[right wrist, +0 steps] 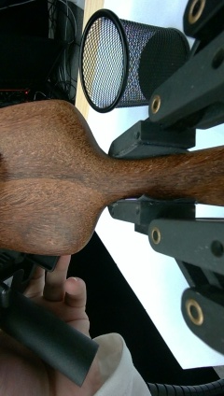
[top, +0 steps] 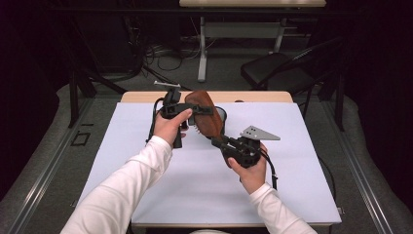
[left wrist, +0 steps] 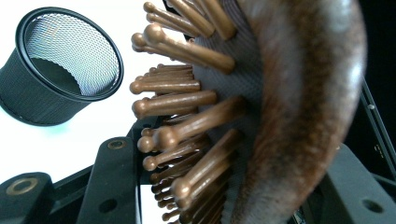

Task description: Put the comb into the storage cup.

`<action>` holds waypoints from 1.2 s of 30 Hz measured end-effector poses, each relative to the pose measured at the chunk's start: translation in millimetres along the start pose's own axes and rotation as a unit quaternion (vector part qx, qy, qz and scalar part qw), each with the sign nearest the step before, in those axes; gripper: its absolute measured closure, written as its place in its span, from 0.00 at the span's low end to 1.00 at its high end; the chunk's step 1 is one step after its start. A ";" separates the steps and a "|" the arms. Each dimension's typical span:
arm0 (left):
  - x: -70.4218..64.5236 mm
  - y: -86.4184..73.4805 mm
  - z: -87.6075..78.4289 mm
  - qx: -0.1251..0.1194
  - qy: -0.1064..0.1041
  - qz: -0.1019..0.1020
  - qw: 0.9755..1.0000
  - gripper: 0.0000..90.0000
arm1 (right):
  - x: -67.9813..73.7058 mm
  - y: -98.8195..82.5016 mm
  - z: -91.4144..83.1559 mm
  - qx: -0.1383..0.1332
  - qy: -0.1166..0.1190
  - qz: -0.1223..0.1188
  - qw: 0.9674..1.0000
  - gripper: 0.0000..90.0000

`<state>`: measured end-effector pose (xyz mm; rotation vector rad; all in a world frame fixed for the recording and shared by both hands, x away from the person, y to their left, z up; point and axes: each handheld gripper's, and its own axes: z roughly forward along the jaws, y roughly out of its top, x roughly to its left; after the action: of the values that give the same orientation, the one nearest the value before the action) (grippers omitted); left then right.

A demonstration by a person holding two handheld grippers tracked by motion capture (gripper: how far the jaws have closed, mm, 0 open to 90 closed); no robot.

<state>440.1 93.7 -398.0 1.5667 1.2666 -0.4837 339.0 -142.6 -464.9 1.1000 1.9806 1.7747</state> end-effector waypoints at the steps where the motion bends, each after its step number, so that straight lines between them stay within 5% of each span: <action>1: 0.0 0.2 0.3 0.000 0.000 -0.001 1.000 0.55 | -0.2 0.1 0.0 0.000 -0.001 0.001 1.000 0.79; 10: -2.1 2.5 1.0 0.002 0.003 -0.004 1.000 0.55 | -1.5 1.2 -0.3 -0.004 -0.008 0.005 1.000 0.75; 24: -6.8 6.9 3.1 -0.001 0.010 -0.001 1.000 0.55 | -5.2 5.5 -4.6 -0.029 -0.006 0.007 1.000 0.53; 36: -4.1 10.5 3.2 -0.015 0.020 -0.008 1.000 0.55 | -6.7 11.8 -6.3 -0.006 -0.008 -0.008 1.000 0.43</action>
<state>448.8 89.7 -391.3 1.5499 1.3117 -0.4436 343.6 -152.2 -454.5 1.0879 1.9630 1.7620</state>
